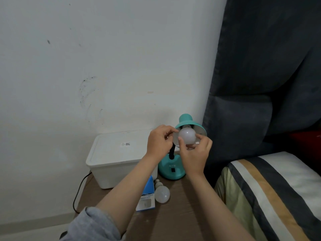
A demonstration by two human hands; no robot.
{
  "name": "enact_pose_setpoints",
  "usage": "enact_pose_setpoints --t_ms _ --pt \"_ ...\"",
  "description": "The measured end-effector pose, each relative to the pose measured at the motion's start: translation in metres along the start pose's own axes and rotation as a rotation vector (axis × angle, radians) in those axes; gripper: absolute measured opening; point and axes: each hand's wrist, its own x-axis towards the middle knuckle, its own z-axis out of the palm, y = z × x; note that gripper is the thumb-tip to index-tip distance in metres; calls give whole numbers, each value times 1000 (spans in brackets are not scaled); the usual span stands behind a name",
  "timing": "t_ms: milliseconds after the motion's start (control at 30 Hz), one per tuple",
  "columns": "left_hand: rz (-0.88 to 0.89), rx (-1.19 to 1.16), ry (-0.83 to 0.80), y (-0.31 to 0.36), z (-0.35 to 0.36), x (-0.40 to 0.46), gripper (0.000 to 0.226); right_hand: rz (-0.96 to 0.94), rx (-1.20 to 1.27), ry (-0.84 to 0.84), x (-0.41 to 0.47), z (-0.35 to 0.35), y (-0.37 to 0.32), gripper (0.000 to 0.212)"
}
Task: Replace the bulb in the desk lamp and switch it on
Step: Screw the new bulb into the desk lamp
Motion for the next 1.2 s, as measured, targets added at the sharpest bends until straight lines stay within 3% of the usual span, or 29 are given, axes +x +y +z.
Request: enact_pose_setpoints --t_ms 200,367,567,800,1033,1200 --pt "2 6 4 -1 0 1 28 -91 -10 -31 -3 -1 3 52" --pt "7 10 12 -2 0 2 30 54 28 13 4 -3 0 52" --pt "-2 5 18 -2 1 2 28 -104 0 -28 -3 -2 3 53" --pt "8 8 7 -1 0 1 30 136 89 -24 -2 0 10 55" --pt "13 9 14 -2 0 2 29 -119 -3 -4 -3 1 4 49" --pt "8 -3 13 -2 0 0 29 56 54 17 0 -1 2 50"
